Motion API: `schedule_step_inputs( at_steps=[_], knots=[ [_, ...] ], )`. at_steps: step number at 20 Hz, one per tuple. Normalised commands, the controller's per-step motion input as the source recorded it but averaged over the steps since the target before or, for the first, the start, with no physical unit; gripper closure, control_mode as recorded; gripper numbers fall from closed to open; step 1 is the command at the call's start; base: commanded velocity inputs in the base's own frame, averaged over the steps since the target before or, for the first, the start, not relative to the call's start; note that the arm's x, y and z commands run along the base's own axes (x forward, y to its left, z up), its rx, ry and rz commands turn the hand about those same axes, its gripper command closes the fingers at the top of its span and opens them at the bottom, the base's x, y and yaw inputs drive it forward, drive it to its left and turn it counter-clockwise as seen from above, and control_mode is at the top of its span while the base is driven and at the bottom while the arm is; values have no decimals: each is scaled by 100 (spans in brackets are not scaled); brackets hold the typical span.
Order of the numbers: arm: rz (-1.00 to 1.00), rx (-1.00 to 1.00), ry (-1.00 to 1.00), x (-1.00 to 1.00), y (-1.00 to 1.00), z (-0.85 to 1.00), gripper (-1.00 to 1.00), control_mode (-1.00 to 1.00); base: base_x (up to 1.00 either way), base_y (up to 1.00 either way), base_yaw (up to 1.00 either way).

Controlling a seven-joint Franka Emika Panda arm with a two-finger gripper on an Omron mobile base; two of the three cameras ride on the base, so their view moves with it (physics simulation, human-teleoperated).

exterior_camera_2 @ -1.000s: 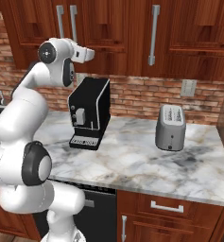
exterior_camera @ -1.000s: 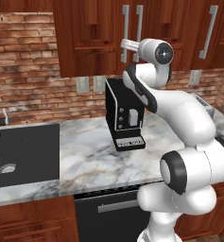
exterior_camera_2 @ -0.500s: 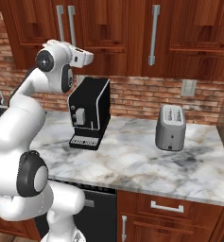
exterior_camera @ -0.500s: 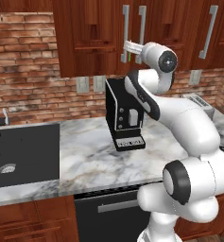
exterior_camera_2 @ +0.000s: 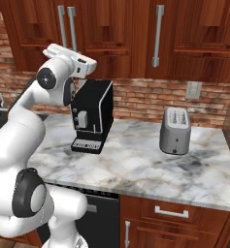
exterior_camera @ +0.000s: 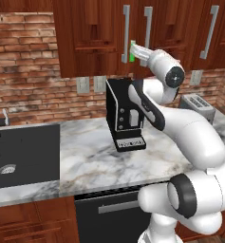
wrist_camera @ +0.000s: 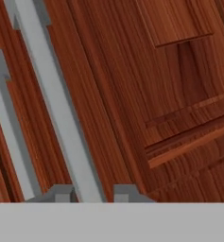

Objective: Open the cabinet directly in front. Then move the beer and the mug to the dining counter with the jar on it.

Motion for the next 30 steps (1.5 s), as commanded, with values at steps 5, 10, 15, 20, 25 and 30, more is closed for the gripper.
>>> schedule_step_inputs(
  at_steps=[5,10,15,20,25,30],
  knots=[
    [0,8,-12,-41,-59,22,100,-100,0,0,0],
    [0,8,-13,-43,-61,22,100,-100,0,0,0],
    [0,9,-15,-50,-66,23,100,-100,0,0,0],
    [0,10,-16,-52,-70,26,100,-100,0,0,0],
    [0,10,-14,-50,-72,26,100,-100,0,0,0],
    [-2,13,-14,-50,-79,32,100,-100,0,0,0]
  ],
)
